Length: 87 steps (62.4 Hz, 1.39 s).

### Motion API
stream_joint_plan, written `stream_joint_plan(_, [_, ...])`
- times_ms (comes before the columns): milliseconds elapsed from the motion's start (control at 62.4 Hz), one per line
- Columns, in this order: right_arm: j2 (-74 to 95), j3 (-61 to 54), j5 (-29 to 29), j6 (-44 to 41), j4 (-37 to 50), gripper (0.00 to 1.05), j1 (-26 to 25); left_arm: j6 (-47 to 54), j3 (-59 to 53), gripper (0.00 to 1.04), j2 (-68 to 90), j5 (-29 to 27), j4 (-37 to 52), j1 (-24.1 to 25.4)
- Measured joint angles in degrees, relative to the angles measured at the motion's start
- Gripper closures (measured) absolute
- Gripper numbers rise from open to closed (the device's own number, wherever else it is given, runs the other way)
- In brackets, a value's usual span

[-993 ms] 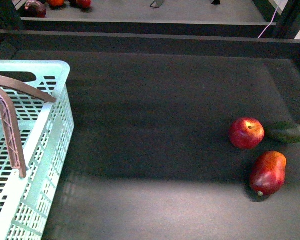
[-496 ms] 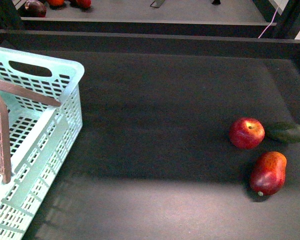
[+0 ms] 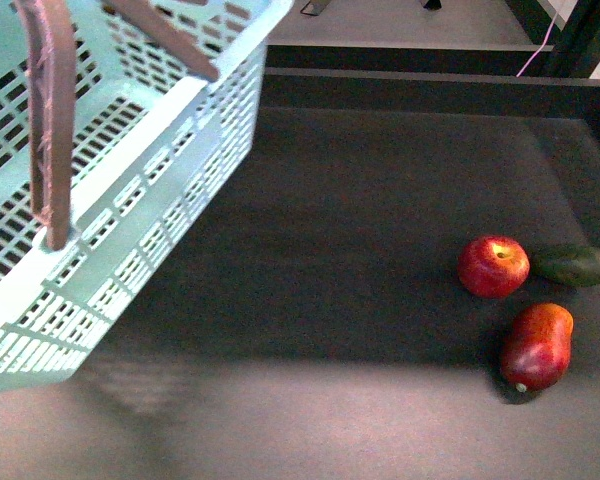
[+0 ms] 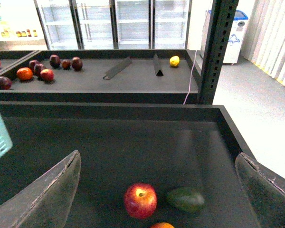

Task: Pick apple with right arm and hold basket with left

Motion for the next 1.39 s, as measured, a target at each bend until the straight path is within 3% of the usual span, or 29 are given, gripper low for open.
stream_joint_plan(288, [0.0, 0.0, 0.0, 0.02, 0.0, 0.09, 0.0, 4.22, 6.36, 0.9, -0.85, -0.5, -8.68, -14.56])
stream_joint_plan(609, [0.0, 0.0, 0.0, 0.0, 0.0, 0.09, 0.0, 6.34, 7.17, 0.9, -3.5, -0.96, -10.12, -23.43])
stream_joint_plan(1345, [0.0, 0.0, 0.0, 0.02, 0.0, 0.09, 0.0, 7.69, 8.09, 0.9, -3.65, -1.44, -10.23, -24.09])
stream_joint_plan(1393, [1.66, 1.31, -0.87, 1.33, -3.82, 0.09, -0.26, 7.69, 8.09, 0.9, -3.65, -1.31, -10.23, -24.09])
